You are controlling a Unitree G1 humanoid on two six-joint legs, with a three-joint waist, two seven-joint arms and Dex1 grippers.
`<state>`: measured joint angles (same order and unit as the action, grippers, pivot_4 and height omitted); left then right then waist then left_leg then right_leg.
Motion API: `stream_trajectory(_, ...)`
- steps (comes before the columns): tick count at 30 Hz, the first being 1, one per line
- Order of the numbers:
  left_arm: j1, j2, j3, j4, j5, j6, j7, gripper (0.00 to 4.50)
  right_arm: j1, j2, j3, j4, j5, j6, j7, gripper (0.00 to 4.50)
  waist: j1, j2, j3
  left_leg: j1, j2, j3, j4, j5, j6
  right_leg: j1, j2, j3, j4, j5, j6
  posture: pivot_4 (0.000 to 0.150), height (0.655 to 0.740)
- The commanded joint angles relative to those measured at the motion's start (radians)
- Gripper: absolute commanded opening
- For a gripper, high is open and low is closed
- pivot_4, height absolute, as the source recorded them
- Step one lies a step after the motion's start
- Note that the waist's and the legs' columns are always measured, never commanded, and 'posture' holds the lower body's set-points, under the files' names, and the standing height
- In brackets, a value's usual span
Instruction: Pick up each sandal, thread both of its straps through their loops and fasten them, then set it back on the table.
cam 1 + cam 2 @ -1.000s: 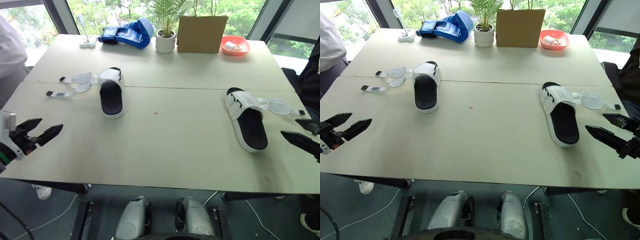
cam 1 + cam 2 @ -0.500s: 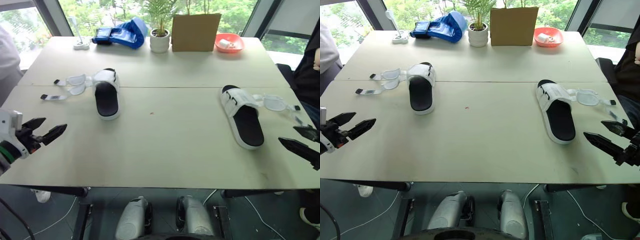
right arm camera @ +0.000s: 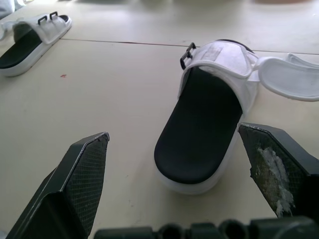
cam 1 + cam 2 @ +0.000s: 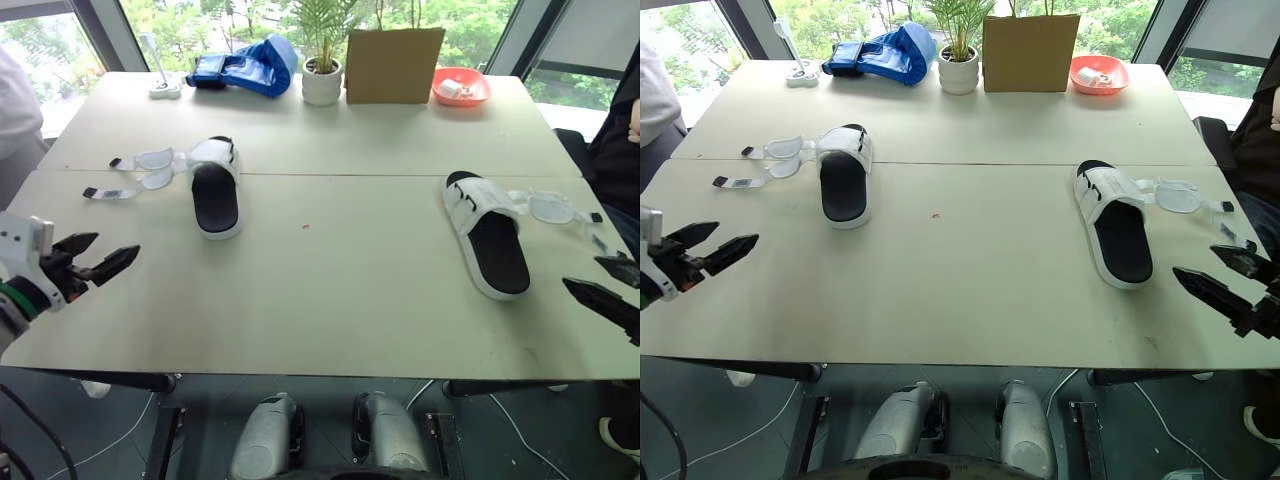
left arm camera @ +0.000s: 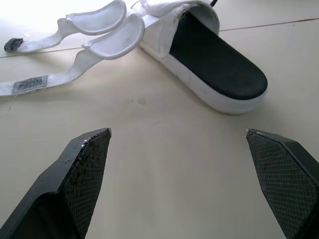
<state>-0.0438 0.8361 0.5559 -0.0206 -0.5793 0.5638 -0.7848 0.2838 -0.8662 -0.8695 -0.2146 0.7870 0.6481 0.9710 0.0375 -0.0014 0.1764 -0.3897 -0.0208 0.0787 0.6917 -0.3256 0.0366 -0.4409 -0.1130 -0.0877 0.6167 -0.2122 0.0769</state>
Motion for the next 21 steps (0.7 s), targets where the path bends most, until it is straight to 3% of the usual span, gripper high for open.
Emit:
stream_trajectory(1, -0.040, -0.010, -0.036, -0.074, -0.031, 0.017, -0.003, 4.44, -0.071, 0.036, 0.005, -0.073, 0.019, 0.008, -0.131, 4.50, 0.000, 0.000, 0.000, 0.000, 0.000, 0.000, 0.000, 0.000, 0.000, 0.000, 0.000, 0.000, 0.000, 0.000, 0.000, 0.150, 0.7214)
stream_trajectory(5, -0.107, -0.046, -0.074, -0.162, -0.139, 0.109, -0.004, 4.44, -0.142, 0.084, 0.063, -0.175, 0.064, 0.094, -0.297, 4.50, 0.001, 0.000, 0.000, 0.000, 0.000, 0.000, 0.000, 0.000, 0.000, 0.000, 0.000, 0.000, 0.000, 0.000, 0.001, 0.150, 0.7214)
stream_trajectory(10, -0.286, -0.073, -0.344, -0.273, -0.202, 0.201, -0.132, 4.44, -0.219, 0.229, 0.261, -0.370, 0.076, 0.204, -0.601, 4.50, 0.004, 0.000, 0.000, 0.000, 0.000, -0.002, 0.003, 0.000, 0.000, 0.002, 0.000, -0.003, 0.001, 0.001, 0.001, 0.150, 0.7214)
stream_trajectory(18, -0.550, -0.103, -0.578, -0.142, -0.116, 0.149, -0.323, 4.44, -0.391, 0.371, 0.465, -0.229, -0.102, 0.198, -0.836, 4.50, -0.013, 0.000, 0.000, -0.001, -0.001, -0.002, 0.006, 0.001, 0.001, 0.003, 0.008, -0.003, 0.001, 0.002, 0.004, 0.150, 0.7214)
stream_trajectory(21, -0.639, -0.133, -0.630, -0.105, -0.101, 0.135, -0.386, 4.44, -0.474, 0.399, 0.546, -0.092, -0.223, 0.126, -0.869, 4.50, -0.021, -0.001, 0.000, -0.001, 0.000, -0.003, 0.006, 0.001, 0.001, 0.004, 0.010, -0.003, 0.001, 0.002, 0.005, 0.150, 0.7214)
